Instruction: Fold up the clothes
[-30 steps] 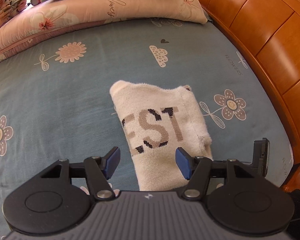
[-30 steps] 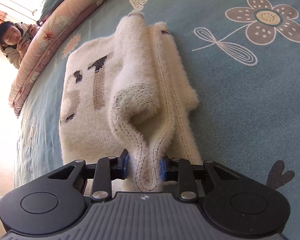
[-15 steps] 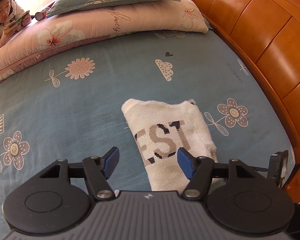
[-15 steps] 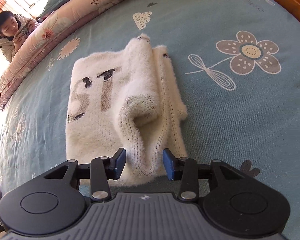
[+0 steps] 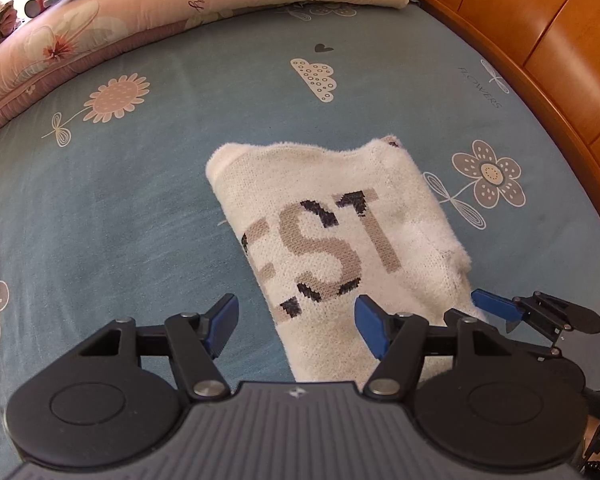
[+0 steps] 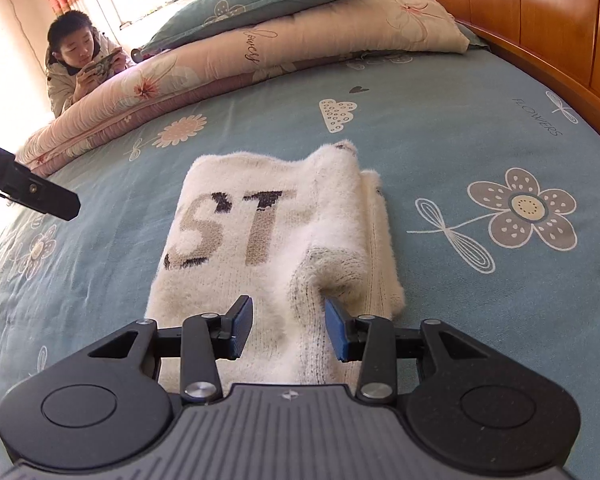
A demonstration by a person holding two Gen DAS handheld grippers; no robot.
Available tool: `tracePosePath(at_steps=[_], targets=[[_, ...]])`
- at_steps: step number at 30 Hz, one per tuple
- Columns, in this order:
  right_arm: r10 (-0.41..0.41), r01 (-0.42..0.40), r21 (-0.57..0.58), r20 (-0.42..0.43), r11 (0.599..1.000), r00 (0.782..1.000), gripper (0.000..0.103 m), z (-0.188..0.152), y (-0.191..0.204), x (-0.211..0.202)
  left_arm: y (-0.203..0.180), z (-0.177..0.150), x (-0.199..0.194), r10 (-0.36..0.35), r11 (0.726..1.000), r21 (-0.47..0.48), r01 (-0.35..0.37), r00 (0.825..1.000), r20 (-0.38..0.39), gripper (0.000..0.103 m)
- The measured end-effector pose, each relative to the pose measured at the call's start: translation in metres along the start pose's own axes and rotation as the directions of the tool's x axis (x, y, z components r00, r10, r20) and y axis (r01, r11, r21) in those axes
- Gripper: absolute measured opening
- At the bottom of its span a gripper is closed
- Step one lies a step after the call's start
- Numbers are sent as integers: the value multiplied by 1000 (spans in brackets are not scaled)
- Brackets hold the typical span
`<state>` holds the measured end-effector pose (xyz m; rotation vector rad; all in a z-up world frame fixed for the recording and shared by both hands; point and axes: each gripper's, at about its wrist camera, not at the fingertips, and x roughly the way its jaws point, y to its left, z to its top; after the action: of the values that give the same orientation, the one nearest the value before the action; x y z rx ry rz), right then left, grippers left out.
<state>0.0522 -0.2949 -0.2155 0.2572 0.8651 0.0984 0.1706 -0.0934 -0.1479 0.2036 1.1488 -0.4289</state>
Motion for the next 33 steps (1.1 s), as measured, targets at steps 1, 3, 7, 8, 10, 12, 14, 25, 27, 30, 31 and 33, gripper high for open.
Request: tracePosePath(at_steps=[1, 3, 7, 8, 10, 12, 14, 25, 27, 30, 31, 33], targets=[[-27, 26, -13, -20, 1000, 999, 44, -5, -1, 6, -3, 0, 7, -4, 1000, 3, 4, 1000, 0, 65], [-70, 69, -23, -54, 997, 996, 42, -12, -6, 16, -9, 1, 16, -9, 1000, 17, 9, 1000, 4, 65], [57, -54, 99, -26, 994, 998, 39, -18, -28, 11, -22, 3, 32, -3, 997, 71, 2, 1000, 22, 65], [95, -92, 109, -23, 990, 995, 39, -16, -30, 11, -24, 4, 36, 3, 997, 79, -5, 1000, 25, 65], [105, -101, 99, -37, 990, 994, 39, -13, -31, 15, -26, 5, 43, 4, 998, 69, -5, 1000, 22, 65], [115, -110, 89, -52, 990, 992, 19, -10, -32, 19, -27, 6, 50, 2, 999, 50, -3, 1000, 16, 65], [125, -120, 79, -66, 990, 990, 16, -7, -32, 23, -29, 5, 54, 6, 999, 53, -8, 1000, 26, 65], [94, -86, 60, -145, 994, 985, 17, -6, -54, 41, -22, 1, 90, 19, 996, 92, -23, 999, 47, 66], [105, -95, 70, -161, 993, 981, 17, -10, -57, 45, -19, -1, 101, 18, 998, 62, -18, 1000, 9, 71], [128, -118, 82, -144, 990, 981, 22, -7, -60, 32, -17, -1, 99, 10, 999, 32, -11, 1000, 16, 71], [131, -121, 79, -136, 989, 982, 22, -5, -60, 25, -19, -1, 95, 9, 999, 35, -10, 999, 33, 70], [144, -140, 48, -85, 989, 986, 22, 3, -61, 8, -24, -2, 87, 9, 999, 50, -13, 998, 68, 70]])
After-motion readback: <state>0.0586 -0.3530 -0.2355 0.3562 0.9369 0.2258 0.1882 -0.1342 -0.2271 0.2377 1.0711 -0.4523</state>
